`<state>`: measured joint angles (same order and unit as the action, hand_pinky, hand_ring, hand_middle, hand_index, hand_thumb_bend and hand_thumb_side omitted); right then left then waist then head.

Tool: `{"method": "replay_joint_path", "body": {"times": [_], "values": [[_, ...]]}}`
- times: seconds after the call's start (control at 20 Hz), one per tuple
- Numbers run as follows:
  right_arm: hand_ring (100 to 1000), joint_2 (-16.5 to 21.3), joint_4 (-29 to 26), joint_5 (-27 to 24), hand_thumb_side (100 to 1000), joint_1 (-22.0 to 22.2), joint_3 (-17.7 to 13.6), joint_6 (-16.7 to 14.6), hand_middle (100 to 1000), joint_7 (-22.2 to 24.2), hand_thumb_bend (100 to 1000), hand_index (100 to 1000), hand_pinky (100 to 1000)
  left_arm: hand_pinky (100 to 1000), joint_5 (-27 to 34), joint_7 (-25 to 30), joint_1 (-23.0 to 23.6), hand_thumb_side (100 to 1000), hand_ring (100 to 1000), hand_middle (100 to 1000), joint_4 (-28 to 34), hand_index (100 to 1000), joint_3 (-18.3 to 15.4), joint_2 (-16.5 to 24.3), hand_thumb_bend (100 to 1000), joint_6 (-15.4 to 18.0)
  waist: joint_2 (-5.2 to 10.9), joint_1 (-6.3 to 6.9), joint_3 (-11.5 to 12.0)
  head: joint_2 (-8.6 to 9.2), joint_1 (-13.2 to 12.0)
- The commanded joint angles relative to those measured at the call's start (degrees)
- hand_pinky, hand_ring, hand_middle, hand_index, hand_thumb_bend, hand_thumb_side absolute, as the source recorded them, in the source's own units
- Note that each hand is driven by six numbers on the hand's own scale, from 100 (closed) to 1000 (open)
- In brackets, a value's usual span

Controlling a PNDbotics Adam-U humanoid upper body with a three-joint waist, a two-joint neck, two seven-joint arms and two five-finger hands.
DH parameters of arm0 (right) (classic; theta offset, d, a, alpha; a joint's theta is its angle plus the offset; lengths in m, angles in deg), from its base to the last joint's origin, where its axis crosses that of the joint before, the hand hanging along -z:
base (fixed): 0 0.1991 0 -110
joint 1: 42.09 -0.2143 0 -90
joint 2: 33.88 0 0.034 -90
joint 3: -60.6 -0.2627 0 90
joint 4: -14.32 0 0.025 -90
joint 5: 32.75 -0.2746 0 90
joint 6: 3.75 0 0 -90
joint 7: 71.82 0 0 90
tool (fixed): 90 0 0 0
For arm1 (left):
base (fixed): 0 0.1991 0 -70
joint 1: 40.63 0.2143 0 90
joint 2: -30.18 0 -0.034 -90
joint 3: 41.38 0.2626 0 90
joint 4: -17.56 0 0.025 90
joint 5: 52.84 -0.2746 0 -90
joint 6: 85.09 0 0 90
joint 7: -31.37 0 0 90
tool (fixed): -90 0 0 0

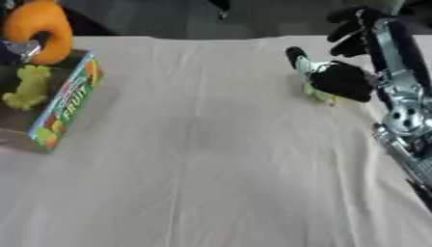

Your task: Pick up the objects with one hand, pass them to the other hand, and then place them into the box on the other side of the table.

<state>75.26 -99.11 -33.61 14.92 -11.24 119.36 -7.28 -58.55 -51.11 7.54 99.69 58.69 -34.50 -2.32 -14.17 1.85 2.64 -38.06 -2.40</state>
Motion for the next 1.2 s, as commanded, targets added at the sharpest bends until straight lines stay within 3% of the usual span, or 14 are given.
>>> {"method": "replay_joint_path", "body": {"times": [0.05,0.3,0.35,0.4,0.6,0.8,1.05,1.2], "values": [[584,2.2,-1.2,1.1,275,0.0,-2.7,0.4,562,-1.0,470,756,687,481,-3.2,-0.8,-0.7,100,537,407,-2.3,423,-1.9,2.1,259,0.1,0.96,-0.01,-0.1,0.67,-0.8],[581,3.7,-1.2,2.9,255,1.6,-7.0,2.6,558,-3.9,462,751,685,489,-8.6,-0.9,-0.5,100,541,418,-5.4,438,-2.5,1.9,295,-0.3,0.87,-0.08,-0.3,0.55,-1.5],[578,3.9,-1.2,2.9,258,1.9,-7.7,3.1,556,-4.7,417,749,683,492,-9.5,-0.8,-0.5,100,542,424,-5.9,444,-2.6,1.9,305,-0.5,0.86,-0.08,-0.3,0.55,-1.6],[577,4.1,-1.2,2.9,248,2.2,-8.4,3.5,554,-5.8,463,748,683,495,-10.3,-0.6,-0.4,100,543,426,-6.4,448,-2.7,1.8,316,-0.7,0.84,-0.07,-0.3,0.57,-1.7],[575,4.5,-1.2,2.1,243,3.1,-9.7,4.0,553,-8.8,467,746,681,521,-13.5,-0.8,-0.4,100,562,454,-8.1,486,-3.0,1.5,349,-1.9,0.8,-0.03,-0.4,0.65,-2.0],[574,4.6,-1.2,1.9,242,3.7,-10.3,3.9,552,-10.2,470,746,680,612,-15.8,-0.7,-0.5,100,644,543,-9.4,606,-3.1,1.3,485,-3.1,0.8,-0.01,-0.4,0.67,-2.0],[573,4.9,-1.2,1.8,240,4.2,-10.7,3.7,552,-10.8,472,746,680,685,-18.4,-0.8,-0.2,111,745,652,-10.1,725,-3.4,1.2,576,-4.5,0.8,-0.02,-0.3,0.61,-2.2],[573,5.0,-1.2,1.7,240,4.6,-10.9,3.7,552,-11.0,476,746,680,736,-19.4,-1.1,0.0,242,798,730,-10.2,793,-3.6,1.2,714,-5.2,0.81,-0.06,-0.3,0.59,-2.3]]}}
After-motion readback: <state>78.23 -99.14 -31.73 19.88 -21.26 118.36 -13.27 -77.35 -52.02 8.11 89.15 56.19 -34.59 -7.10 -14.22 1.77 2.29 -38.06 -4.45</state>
